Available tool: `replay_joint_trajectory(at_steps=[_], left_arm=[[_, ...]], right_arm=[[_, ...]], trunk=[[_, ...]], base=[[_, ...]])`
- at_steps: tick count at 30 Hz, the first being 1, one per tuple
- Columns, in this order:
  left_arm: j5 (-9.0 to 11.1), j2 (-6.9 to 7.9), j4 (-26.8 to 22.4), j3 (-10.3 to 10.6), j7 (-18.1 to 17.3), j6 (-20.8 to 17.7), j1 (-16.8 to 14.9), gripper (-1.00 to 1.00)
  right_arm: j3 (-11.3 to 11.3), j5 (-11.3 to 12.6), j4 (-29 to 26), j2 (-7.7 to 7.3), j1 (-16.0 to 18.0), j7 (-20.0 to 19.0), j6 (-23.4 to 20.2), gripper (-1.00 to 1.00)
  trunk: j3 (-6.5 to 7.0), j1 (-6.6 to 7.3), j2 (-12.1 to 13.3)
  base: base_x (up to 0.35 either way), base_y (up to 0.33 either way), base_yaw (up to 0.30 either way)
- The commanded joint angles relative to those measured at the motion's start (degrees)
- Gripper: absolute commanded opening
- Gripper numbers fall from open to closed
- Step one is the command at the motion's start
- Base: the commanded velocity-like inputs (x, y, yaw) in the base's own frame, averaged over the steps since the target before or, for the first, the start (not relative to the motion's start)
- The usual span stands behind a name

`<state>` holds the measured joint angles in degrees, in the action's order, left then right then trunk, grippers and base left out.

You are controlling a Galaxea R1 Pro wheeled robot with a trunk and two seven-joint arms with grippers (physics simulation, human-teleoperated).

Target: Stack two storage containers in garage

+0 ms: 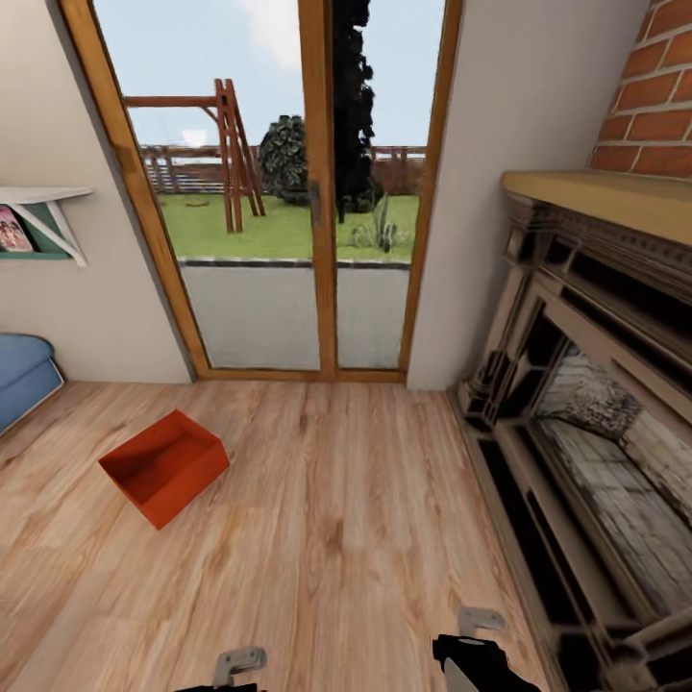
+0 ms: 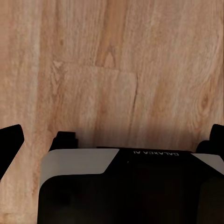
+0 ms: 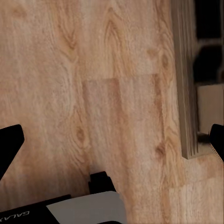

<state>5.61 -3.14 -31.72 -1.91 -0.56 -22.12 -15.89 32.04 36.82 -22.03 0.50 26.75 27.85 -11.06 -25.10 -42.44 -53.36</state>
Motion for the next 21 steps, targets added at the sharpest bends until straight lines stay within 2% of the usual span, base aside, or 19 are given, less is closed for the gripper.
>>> replay_joint_trajectory(at_steps=[1,21], left_arm=[[0.54,-0.03,-0.09,-0.22,-0.06,-0.37,-0.02,1.0],[0.54,-0.03,-0.09,-0.2,-0.06,-0.37,-0.02,1.0]], right_arm=[[0.48,0.27,-0.12,-0.06,0.03,0.45,-0.36,1.0],[0.48,0.27,-0.12,-0.06,0.05,0.45,-0.36,1.0]], trunk=[[-0.06,-0.04,-0.04],[-0.06,-0.04,-0.04]], base=[[0.329,0.006,0.245],[0.329,0.0,0.245]])
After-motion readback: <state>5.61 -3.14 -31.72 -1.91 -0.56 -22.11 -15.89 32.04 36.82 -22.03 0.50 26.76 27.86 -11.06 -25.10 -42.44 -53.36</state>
